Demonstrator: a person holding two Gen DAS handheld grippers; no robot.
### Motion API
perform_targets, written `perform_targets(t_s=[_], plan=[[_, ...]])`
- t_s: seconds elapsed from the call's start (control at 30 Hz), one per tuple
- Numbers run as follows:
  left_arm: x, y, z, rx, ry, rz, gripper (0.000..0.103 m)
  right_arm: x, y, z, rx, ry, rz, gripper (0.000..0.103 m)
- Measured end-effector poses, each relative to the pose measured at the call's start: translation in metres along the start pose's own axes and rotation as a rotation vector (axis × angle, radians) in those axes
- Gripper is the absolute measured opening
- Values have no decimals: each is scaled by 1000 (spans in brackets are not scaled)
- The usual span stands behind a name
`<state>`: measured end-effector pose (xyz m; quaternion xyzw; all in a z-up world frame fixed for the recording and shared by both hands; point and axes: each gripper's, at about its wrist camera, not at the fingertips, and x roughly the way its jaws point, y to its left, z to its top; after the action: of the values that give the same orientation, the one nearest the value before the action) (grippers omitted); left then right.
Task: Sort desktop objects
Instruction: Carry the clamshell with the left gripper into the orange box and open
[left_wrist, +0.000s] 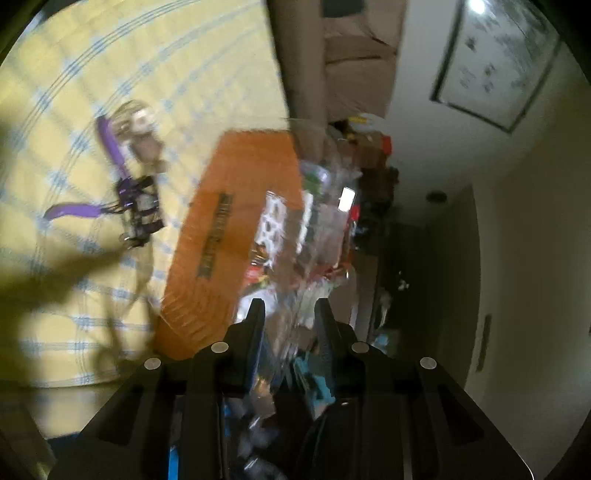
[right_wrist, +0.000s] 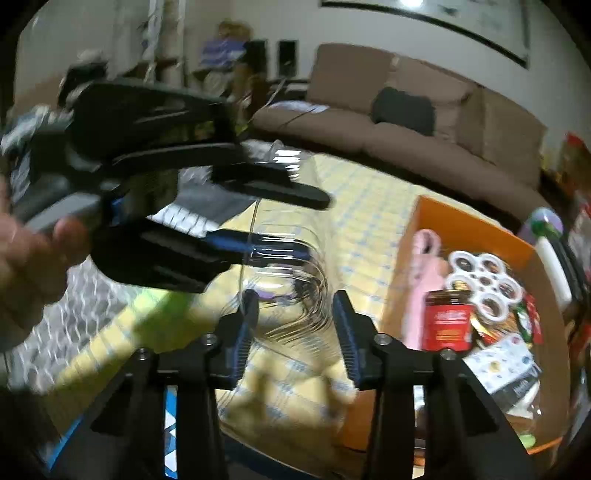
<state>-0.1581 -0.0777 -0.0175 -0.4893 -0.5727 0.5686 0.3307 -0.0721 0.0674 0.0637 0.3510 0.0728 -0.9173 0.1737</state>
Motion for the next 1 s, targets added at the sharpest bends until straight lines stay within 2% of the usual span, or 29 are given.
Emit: perform_targets(t_s=[0.03,0.1,0.13,0.2,0.3,0.37,0.47,0.53,0.6,0.73,0.77,0.8,0.87,0.93,1.0], plan=[[-3,-4,0,20,-13,16,28,-1,-9,2,46,-1,19,33],[-17,-8,-1,69,-59,72,39,3,-36,3,162,5,72,32],[-24,-7,-1,76,-82,83,40,6,-47,2,216,12,97,32],[-44,3,-3,75,-140,117,51,10,-65,-5,310,28,144,32],[-62,24,-8,48,-174,154,51,18,-101,-13,487,28,248,32],[-62,32,-11,39,-180,178,52,25,-124,-23,614,11,338,32],[-44,36,-9,64,-134,229,54,37,-151,-42,799,6,468,31],[-29,42,-7,71,-93,259,55,44,-160,-51,865,6,523,27],[-13,47,-7,76,-57,288,55,51,-167,-58,914,1,578,26],[-6,44,-7,118,-46,312,52,58,-171,-60,926,21,615,27],[-7,41,-6,133,-47,312,43,60,-170,-60,921,25,621,27],[-10,37,-6,150,-54,312,30,61,-169,-61,918,27,624,26],[-14,31,-6,172,-45,285,25,64,-166,-61,911,40,640,27],[-19,20,-8,190,-40,240,24,64,-164,-62,900,45,641,27],[-21,5,-14,235,-37,243,24,58,-162,-61,889,41,642,27]])
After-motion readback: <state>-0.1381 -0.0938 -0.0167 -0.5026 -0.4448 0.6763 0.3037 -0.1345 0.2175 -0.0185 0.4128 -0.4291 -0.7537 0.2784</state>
